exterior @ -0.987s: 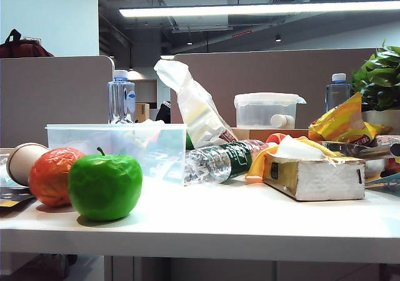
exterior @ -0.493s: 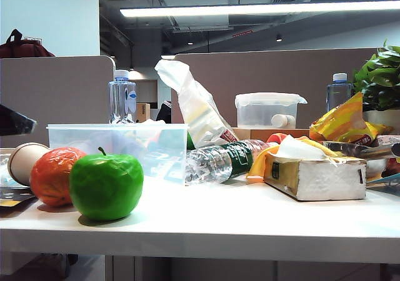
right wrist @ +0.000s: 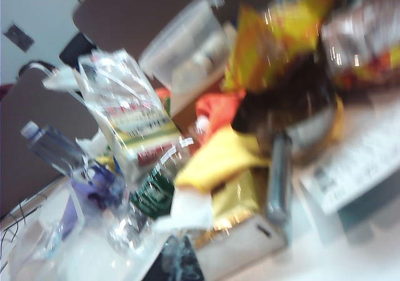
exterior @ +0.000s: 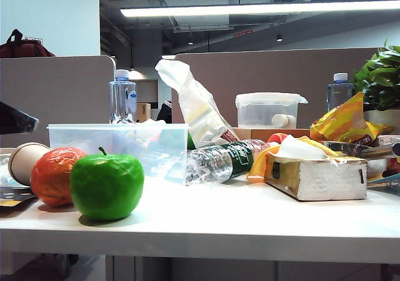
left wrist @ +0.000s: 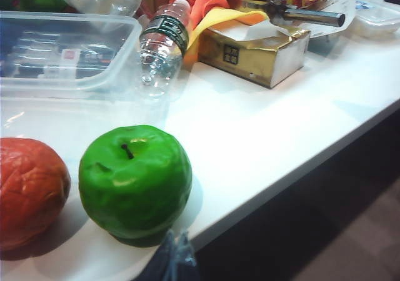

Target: Pick up the metal ice scoop from the table and place it inside the transparent plastic box.

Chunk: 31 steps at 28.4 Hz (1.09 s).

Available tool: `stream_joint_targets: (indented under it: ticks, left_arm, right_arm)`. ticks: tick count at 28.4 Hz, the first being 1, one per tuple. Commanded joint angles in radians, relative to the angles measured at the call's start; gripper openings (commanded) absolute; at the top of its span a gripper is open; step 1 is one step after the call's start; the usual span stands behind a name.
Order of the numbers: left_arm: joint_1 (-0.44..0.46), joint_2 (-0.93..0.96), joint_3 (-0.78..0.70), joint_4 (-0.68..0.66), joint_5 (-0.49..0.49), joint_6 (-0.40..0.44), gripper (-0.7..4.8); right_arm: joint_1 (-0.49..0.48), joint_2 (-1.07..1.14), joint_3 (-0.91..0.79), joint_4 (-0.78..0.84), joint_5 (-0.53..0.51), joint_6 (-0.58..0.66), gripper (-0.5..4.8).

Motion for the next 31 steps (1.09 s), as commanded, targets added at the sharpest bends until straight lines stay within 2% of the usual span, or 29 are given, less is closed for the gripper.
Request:
stream_joint_targets:
  ticks: [1, 4, 5, 7, 9, 11, 16, 21, 24, 27, 28, 31]
  left_arm:
    - [-0.001, 0.002, 0.002, 0.013, 0.0, 0.004, -0.05]
    - [-0.001, 0.002, 0.002, 0.013, 0.0, 0.004, -0.05]
    - [-0.001, 0.002, 0.002, 0.013, 0.001, 0.004, -0.05]
    - [-0.001, 0.002, 0.002, 0.013, 0.0, 0.004, -0.05]
    - [-0.001, 0.002, 0.002, 0.013, 0.001, 0.004, -0.05]
    - [-0.001, 0.0, 0.002, 0.013, 0.0, 0.004, -0.05]
    - [-0.001, -0.007, 0.002, 0.013, 0.0, 0.004, -0.05]
    - [-0.001, -0.007, 0.002, 0.014, 0.001, 0.004, -0.05]
    - [-0.001, -0.007, 0.002, 0.013, 0.001, 0.004, -0.05]
    - [-0.001, -0.007, 0.002, 0.013, 0.001, 0.004, -0.05]
    - [-0.001, -0.007, 0.002, 0.013, 0.0, 0.004, -0.05]
    - [-0.001, -0.007, 0.002, 0.014, 0.0, 0.004, -0.05]
  right_arm:
    - [-0.001, 0.153, 0.092, -0.03, -0.006, -0.064, -0.05]
    - [-0.001, 0.431, 0.238, -0.052, -0.073, -0.159, -0.03]
    - [-0.001, 0.538, 0.307, -0.066, -0.079, -0.194, 0.4]
    - [-0.001, 0.672, 0.402, -0.095, -0.08, -0.238, 1.75]
    - [-0.002, 0.796, 0.504, -0.148, -0.1, -0.281, 2.83]
    - [-0.002, 0.916, 0.604, -0.226, -0.114, -0.309, 3.47]
    - [0.0, 1.237, 0.848, -0.447, -0.148, -0.388, 3.47]
    - [0.0, 1.423, 1.013, -0.611, -0.146, -0.464, 3.46]
    - [0.0, 1.486, 1.063, -0.646, -0.135, -0.493, 3.45]
    - [0.0, 1.518, 1.073, -0.645, -0.089, -0.508, 3.22]
    - [-0.001, 1.531, 1.074, -0.646, -0.051, -0.52, 3.22]
    - [0.0, 1.558, 1.075, -0.638, -0.03, -0.538, 3.23]
